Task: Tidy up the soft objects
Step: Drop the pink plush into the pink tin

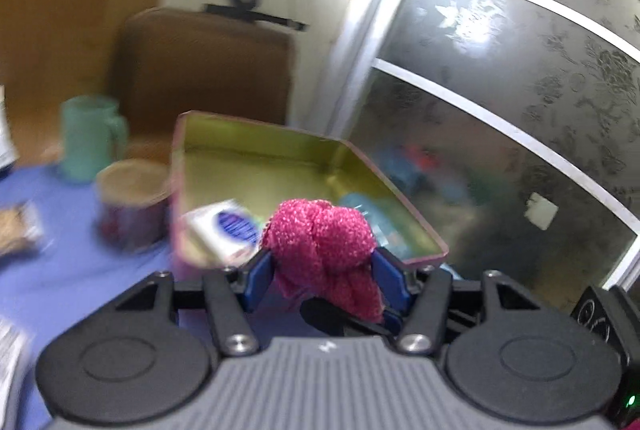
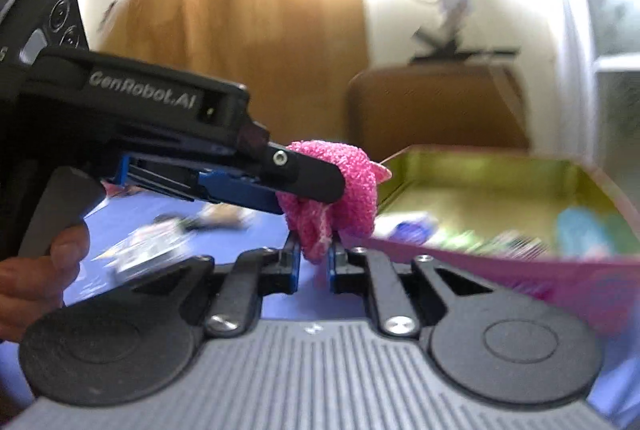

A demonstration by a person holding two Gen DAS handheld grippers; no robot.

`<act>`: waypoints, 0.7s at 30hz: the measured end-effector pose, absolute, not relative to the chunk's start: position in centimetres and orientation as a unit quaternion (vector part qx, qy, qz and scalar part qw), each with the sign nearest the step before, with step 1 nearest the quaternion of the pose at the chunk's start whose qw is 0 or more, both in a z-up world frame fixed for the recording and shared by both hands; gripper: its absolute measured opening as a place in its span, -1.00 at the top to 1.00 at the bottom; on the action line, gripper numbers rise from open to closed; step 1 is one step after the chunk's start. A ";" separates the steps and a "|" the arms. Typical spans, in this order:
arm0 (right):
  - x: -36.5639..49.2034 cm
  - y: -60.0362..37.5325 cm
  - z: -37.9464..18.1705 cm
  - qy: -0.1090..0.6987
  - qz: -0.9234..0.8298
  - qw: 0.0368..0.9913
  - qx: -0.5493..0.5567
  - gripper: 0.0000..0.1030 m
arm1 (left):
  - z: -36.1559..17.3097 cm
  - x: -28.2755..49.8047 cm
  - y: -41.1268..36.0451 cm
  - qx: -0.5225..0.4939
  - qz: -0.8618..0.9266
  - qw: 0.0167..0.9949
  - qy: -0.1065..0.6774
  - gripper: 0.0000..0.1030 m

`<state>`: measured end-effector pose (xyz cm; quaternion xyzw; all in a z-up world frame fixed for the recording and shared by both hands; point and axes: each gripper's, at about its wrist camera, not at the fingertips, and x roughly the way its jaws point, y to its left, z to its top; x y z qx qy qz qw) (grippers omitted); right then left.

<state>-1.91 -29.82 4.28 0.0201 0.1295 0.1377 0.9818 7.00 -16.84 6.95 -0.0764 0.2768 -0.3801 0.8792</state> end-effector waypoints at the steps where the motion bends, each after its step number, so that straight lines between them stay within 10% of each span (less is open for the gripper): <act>1: -1.6 -30.5 4.5 0.123 0.121 0.985 0.019 0.70 | 7.1 7.6 -18.1 -0.071 -0.391 0.876 0.274 -0.07; 9: 2.3 -36.6 3.9 0.148 -0.009 0.989 0.027 0.67 | 5.0 11.9 -26.8 -0.045 -0.409 0.864 0.291 -0.36; 13: 3.3 -39.0 2.7 0.154 -0.090 0.984 0.030 -0.19 | 3.8 12.4 -27.6 -0.050 -0.388 0.867 0.309 -0.42; 21: 1.6 -39.2 2.8 0.119 -0.074 0.988 0.066 -0.19 | 3.9 9.5 -22.2 -0.060 -0.384 0.874 0.293 -0.42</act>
